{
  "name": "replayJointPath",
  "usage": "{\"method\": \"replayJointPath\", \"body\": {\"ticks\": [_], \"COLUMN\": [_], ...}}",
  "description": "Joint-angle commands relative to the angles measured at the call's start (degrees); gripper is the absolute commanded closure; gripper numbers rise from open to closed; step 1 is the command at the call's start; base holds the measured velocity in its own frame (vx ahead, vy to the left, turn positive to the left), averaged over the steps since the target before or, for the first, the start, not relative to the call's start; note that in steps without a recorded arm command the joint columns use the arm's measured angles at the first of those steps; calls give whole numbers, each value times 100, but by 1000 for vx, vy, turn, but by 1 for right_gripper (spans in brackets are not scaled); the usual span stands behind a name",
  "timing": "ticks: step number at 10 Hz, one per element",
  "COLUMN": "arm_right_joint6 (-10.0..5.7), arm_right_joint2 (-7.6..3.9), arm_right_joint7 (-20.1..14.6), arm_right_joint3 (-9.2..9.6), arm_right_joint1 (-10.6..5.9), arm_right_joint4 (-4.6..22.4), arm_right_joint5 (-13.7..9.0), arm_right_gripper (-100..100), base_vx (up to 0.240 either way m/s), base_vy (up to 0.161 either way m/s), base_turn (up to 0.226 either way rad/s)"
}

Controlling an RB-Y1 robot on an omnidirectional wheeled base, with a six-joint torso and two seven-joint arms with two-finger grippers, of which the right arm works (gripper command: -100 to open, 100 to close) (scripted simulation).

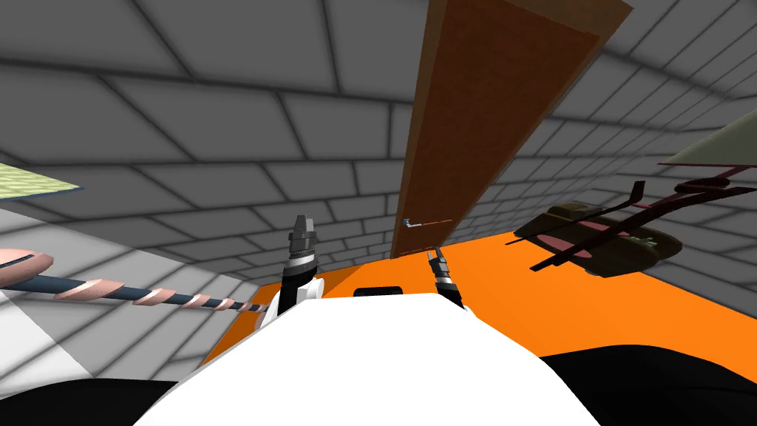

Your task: Pull the door open

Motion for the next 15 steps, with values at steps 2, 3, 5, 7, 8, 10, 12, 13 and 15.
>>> {"method": "replayJointPath", "body": {"ticks": [2, 3, 5, 7, 8, 10, 12, 13, 15], "arm_right_joint6": [-174, -283, -497, -599, -696, -886, -1053, -1135, -1268], "arm_right_joint2": [-94, -150, -259, -311, -360, -456, -540, -581, -648], "arm_right_joint7": [-123, -193, -329, -394, -456, -577, -683, -735, -819], "arm_right_joint3": [0, 2, 5, 7, 8, 11, 13, 15, 17], "arm_right_joint1": [-49, -65, -97, -112, -126, -154, -179, -191, -211], "arm_right_joint4": [396, 549, 971, 1225, 1409, 1764, 2087, 2244, 2496], "arm_right_joint5": [10, 16, 27, 32, 38, 48, 57, 61, 68], "arm_right_gripper": [-100, -100, -100, -100, -100, -100, -100, -100, -100], "base_vx": [65, 84, 89, 75, 44, 70, 90, 95, 80], "base_vy": [-22, -27, -33, -40, -24, -31, -51, -54, -43], "base_turn": [84, 187, 183, 116, 110, 181, 152, 145, 118]}}
